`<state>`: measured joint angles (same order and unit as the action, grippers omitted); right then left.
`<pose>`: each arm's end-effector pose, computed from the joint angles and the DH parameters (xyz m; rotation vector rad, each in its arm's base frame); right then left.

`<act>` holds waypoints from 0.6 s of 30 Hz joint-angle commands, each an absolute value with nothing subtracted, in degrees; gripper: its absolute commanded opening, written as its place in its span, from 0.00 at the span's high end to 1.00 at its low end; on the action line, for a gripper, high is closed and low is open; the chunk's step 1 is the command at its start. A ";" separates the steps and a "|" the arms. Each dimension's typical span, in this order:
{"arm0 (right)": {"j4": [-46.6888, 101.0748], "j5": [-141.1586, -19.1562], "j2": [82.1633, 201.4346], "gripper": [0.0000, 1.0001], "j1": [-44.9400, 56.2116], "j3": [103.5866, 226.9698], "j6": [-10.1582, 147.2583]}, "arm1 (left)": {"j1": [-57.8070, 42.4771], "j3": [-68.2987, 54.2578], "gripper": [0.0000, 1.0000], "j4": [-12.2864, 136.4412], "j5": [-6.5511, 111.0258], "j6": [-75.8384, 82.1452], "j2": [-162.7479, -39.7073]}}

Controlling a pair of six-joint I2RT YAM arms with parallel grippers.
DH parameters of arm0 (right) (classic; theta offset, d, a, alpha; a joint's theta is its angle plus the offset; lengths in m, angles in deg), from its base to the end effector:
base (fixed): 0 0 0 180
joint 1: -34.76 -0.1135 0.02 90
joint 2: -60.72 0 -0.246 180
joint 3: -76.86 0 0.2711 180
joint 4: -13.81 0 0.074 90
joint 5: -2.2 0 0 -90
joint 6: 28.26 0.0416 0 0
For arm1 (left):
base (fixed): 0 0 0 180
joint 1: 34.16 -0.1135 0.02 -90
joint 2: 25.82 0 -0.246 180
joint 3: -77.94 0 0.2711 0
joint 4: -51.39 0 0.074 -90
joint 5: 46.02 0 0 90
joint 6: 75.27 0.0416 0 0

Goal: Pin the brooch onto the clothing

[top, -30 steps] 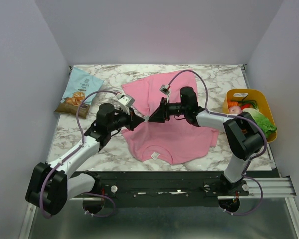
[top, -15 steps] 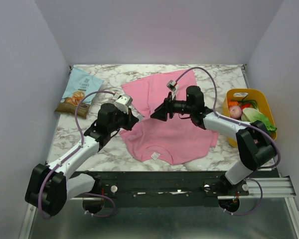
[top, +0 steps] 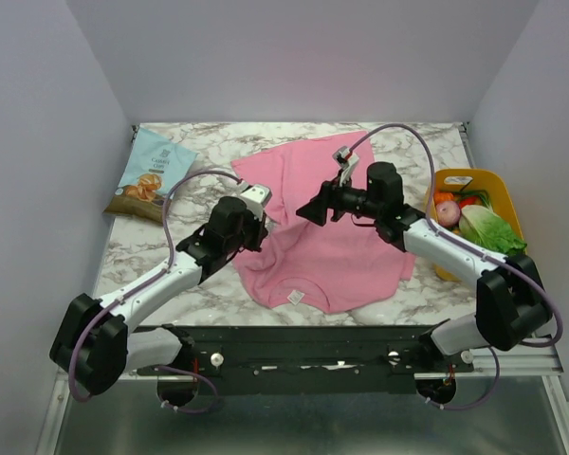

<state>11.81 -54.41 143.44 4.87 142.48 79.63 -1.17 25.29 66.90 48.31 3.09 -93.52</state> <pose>0.2946 0.1957 0.2495 -0.6289 1.8328 1.1037 0.2398 -0.1594 0.2120 0.4438 2.1040 -0.5412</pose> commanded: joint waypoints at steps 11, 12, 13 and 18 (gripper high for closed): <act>20.44 -64.24 139.03 0.20 5.14 140.97 78.44 | 9.16 19.54 1.00 72.00 31.06 6.47 -100.61; 20.79 -64.16 139.03 0.20 5.14 141.06 78.26 | 10.04 19.27 1.00 72.26 30.53 6.47 -101.05; 21.23 -64.24 139.03 0.20 5.14 141.41 78.26 | 10.57 18.92 1.00 72.27 29.83 6.47 -101.66; 23.17 -66.08 138.68 0.20 5.14 141.76 78.70 | 13.90 17.60 0.98 72.88 25.27 6.82 -103.51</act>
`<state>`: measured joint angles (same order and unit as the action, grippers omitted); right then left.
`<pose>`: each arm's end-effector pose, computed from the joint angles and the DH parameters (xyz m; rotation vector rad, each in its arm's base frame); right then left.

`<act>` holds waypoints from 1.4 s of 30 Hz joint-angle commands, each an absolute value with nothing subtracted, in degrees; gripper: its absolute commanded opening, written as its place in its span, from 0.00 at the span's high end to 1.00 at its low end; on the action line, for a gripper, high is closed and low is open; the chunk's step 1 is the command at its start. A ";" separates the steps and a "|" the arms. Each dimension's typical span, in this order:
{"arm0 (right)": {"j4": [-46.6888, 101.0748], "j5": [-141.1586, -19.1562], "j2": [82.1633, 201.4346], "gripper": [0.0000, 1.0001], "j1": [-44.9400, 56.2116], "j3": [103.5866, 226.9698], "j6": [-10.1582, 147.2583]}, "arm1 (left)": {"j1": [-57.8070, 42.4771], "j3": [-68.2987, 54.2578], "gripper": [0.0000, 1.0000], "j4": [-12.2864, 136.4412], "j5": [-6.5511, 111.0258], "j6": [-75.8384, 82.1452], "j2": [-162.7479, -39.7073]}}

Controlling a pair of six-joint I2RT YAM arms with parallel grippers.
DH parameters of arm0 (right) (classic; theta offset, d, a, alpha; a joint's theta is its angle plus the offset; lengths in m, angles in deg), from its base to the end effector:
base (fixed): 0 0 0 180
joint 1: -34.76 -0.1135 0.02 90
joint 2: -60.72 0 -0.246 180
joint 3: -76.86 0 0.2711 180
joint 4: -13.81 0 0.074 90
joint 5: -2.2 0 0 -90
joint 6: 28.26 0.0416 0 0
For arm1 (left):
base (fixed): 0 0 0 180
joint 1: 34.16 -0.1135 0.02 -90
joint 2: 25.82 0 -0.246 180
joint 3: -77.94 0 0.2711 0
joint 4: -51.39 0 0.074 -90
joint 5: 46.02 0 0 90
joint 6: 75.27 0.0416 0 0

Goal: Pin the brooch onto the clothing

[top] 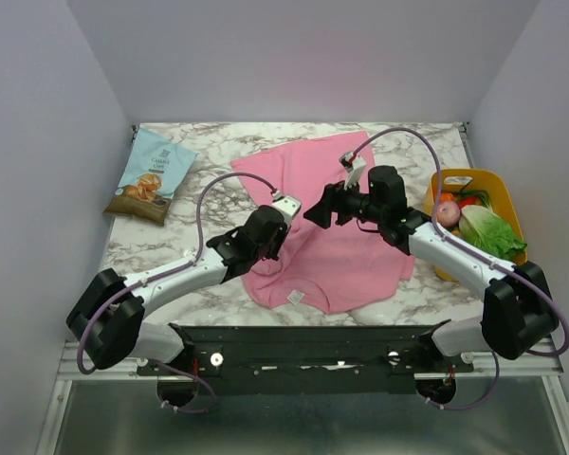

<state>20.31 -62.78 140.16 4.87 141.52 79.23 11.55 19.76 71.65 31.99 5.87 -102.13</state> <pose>0.2870 0.1852 0.2456 -0.5198 1.9637 0.9597 0.2222 -0.2154 0.1969 0.5990 2.1574 -0.2870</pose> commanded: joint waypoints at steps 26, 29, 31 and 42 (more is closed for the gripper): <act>24.75 -73.47 137.35 0.00 7.51 142.37 83.36 | 19.90 18.39 0.01 66.12 18.75 6.47 -95.08; 24.84 -71.89 138.41 0.00 8.31 144.31 84.06 | 16.83 16.99 0.01 65.85 24.01 6.12 -94.47; 24.84 -70.75 139.73 0.00 8.74 146.23 84.58 | 14.89 15.94 0.01 65.32 29.63 5.77 -94.64; 29.58 -71.09 149.39 0.00 11.38 159.77 84.59 | -3.48 7.77 0.01 64.79 49.42 -4.07 -101.13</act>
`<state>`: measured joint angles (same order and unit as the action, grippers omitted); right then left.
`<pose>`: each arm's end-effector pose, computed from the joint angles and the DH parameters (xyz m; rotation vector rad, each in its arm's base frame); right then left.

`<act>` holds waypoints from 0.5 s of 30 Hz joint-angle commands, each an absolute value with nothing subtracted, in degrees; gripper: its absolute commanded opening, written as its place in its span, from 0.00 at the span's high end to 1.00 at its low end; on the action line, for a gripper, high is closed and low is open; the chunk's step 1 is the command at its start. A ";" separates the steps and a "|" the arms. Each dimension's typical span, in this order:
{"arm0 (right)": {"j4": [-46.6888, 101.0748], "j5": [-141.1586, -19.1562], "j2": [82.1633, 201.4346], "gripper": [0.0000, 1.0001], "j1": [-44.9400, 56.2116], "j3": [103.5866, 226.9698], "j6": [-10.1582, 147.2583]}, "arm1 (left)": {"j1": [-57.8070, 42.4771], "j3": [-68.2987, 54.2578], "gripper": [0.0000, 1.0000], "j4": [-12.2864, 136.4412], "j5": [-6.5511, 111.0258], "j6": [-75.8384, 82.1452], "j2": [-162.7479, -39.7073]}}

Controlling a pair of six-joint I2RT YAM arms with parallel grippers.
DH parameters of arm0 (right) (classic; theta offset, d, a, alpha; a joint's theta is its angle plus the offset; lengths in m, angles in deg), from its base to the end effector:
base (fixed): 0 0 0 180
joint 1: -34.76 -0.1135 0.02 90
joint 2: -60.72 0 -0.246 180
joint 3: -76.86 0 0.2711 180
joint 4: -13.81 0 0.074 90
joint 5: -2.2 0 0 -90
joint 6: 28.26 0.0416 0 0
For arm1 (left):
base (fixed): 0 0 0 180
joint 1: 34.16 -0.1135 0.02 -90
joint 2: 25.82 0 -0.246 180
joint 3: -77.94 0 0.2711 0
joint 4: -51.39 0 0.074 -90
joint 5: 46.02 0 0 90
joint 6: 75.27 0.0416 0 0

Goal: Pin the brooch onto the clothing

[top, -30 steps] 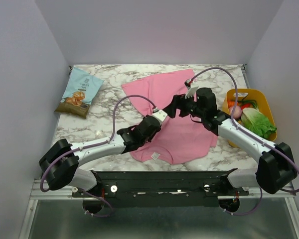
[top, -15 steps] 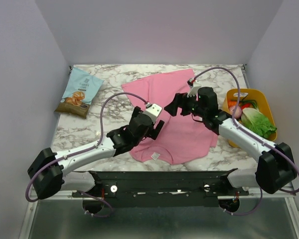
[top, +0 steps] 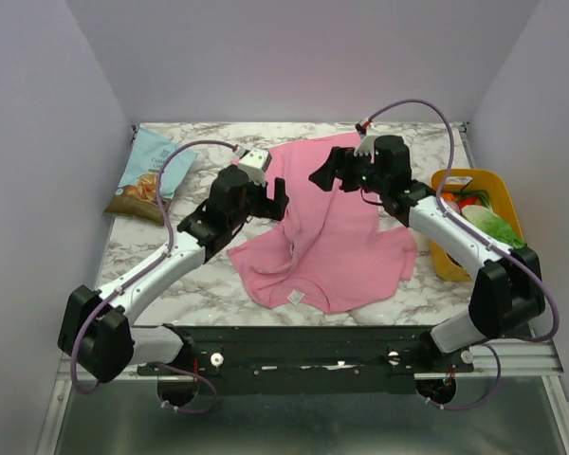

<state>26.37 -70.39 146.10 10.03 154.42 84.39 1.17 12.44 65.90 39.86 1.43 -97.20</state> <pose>0.3357 0.1683 0.2822 -0.2481 1.9875 0.8356 0.2623 -0.1823 0.2786 0.3259 1.9306 -0.4961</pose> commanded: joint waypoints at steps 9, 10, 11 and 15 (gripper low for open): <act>38.72 -73.74 164.23 0.00 19.90 177.87 93.36 | -16.22 -7.00 0.01 74.55 53.02 -15.31 -118.44; 39.07 -73.21 165.47 0.00 22.08 180.06 96.07 | -17.54 -7.62 0.01 75.16 53.72 -17.94 -121.16; 39.69 -73.03 166.70 0.00 23.15 180.95 97.75 | -18.68 -9.10 0.01 75.34 54.60 -19.27 -122.57; 40.66 -74.52 171.10 0.00 27.64 184.29 103.04 | -24.31 -12.89 0.01 77.18 56.19 -22.44 -128.73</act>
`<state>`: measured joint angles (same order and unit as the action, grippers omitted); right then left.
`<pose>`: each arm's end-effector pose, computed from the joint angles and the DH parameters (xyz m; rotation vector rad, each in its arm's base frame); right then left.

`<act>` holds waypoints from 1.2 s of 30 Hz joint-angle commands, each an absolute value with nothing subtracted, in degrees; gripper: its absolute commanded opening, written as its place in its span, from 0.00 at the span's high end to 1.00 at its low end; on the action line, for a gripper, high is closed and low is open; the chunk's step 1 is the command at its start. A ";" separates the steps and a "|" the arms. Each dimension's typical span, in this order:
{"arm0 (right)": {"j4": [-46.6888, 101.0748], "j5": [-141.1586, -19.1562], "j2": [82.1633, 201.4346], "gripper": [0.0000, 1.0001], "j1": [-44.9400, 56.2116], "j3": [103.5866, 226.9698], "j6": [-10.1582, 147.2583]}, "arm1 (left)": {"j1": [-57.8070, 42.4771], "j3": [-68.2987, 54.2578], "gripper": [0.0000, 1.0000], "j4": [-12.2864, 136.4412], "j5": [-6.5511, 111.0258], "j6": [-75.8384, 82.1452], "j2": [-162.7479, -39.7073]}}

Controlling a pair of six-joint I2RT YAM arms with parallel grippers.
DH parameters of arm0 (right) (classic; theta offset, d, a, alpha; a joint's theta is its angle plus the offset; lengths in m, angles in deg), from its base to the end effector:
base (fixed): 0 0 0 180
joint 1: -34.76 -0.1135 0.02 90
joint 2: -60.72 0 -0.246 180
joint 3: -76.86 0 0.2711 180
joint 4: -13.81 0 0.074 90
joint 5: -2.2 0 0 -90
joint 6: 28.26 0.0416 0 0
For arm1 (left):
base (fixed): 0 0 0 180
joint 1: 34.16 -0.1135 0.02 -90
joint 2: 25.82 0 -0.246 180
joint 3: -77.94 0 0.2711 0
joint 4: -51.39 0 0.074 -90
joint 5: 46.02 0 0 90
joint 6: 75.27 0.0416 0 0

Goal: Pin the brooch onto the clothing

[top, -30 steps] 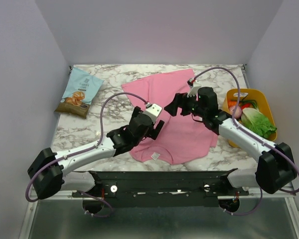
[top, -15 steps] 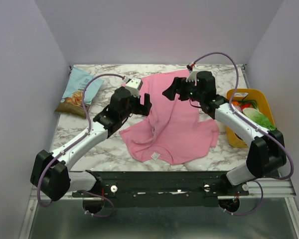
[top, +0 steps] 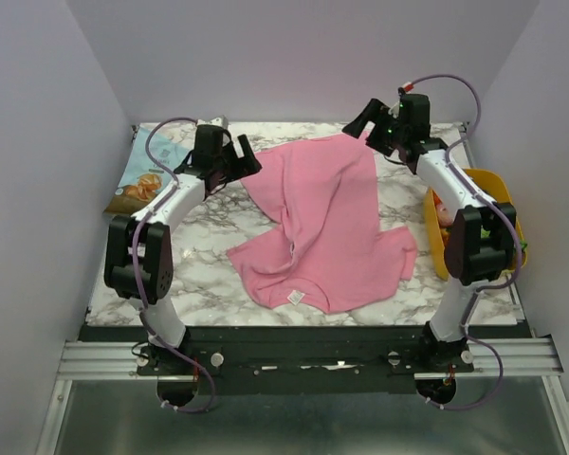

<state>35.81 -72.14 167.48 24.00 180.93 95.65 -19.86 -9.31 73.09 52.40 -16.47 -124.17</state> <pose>0.4551 0.0979 0.2887 0.2357 2.0561 0.7643 0.4041 -0.1093 0.2423 -0.2359 2.1885 -0.6130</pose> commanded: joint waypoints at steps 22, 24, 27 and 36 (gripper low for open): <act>54.02 -71.98 187.28 0.00 30.28 199.60 104.28 | -30.13 -42.06 0.35 81.57 56.73 -26.14 -162.03; 54.19 -71.80 187.10 0.00 30.19 199.07 104.19 | -29.77 -47.07 0.38 83.86 56.28 -24.91 -164.06; 54.28 -71.80 186.58 0.00 30.46 198.19 104.01 | -28.72 -53.32 0.45 88.78 55.93 -23.15 -168.02; 54.37 -70.48 185.52 0.00 30.81 196.34 102.17 | -26.08 -48.94 0.97 87.12 56.19 -19.64 -165.57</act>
<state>53.08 -71.94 187.15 30.38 197.45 104.00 -27.55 -51.32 84.26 56.60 -22.96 -167.01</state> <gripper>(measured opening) 0.996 0.137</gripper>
